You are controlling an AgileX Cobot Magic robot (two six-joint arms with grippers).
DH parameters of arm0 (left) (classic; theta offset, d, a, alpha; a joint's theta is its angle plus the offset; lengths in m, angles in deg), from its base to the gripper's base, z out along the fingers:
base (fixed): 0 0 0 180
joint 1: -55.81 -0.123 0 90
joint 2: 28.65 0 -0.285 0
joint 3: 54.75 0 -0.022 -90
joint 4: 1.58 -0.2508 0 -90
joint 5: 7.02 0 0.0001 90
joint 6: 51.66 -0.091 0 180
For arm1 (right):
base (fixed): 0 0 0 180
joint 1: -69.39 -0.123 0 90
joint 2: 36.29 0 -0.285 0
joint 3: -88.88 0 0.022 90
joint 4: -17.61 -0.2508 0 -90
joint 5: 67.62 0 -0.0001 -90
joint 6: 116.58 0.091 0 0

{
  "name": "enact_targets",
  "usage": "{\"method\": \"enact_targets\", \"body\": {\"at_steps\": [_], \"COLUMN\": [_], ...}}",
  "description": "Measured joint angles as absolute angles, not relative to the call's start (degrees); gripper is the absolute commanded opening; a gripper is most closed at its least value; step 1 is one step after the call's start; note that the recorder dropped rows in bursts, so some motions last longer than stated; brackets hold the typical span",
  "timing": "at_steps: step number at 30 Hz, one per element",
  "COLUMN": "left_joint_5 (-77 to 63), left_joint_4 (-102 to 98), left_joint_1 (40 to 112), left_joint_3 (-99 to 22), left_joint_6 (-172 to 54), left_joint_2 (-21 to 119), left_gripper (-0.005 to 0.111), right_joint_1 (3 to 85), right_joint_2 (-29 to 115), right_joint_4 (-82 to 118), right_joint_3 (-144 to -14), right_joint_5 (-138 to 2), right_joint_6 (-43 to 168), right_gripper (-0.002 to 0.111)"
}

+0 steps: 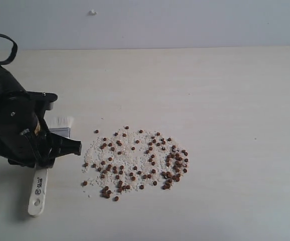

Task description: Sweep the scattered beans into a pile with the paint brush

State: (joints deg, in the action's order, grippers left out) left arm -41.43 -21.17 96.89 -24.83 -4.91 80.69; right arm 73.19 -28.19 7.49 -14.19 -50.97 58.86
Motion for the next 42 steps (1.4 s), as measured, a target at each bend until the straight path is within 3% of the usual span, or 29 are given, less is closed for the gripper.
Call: {"method": "enact_targets", "body": {"at_steps": [15, 31, 37, 42], "left_joint_5": [-47.90, -58.59, -64.83, -68.75], "left_joint_4": [-24.65, -6.72, -5.18, 0.31], "left_joint_1": [96.89, 96.89, 96.89, 96.81], "left_joint_3": [-24.99, -34.49, -38.89, -42.77], "left_joint_6": [-18.76, -48.92, -58.34, -69.57], "left_joint_2": [67.60, 63.07, 63.05, 63.05], "left_gripper": [0.000, 0.000, 0.000, 0.000], "right_joint_1": [73.19, 73.19, 73.19, 73.19], "right_joint_2": [-28.19, -28.19, -28.19, -28.19], "right_joint_4": [7.49, 7.49, 6.04, -5.53], "right_joint_3": [-14.19, -14.19, -14.19, -14.19], "right_joint_5": [-50.97, -51.76, -61.87, -80.20], "right_joint_6": [58.86, 58.86, 60.49, 72.23], "right_gripper": [0.000, 0.000, 0.000, 0.000]}}
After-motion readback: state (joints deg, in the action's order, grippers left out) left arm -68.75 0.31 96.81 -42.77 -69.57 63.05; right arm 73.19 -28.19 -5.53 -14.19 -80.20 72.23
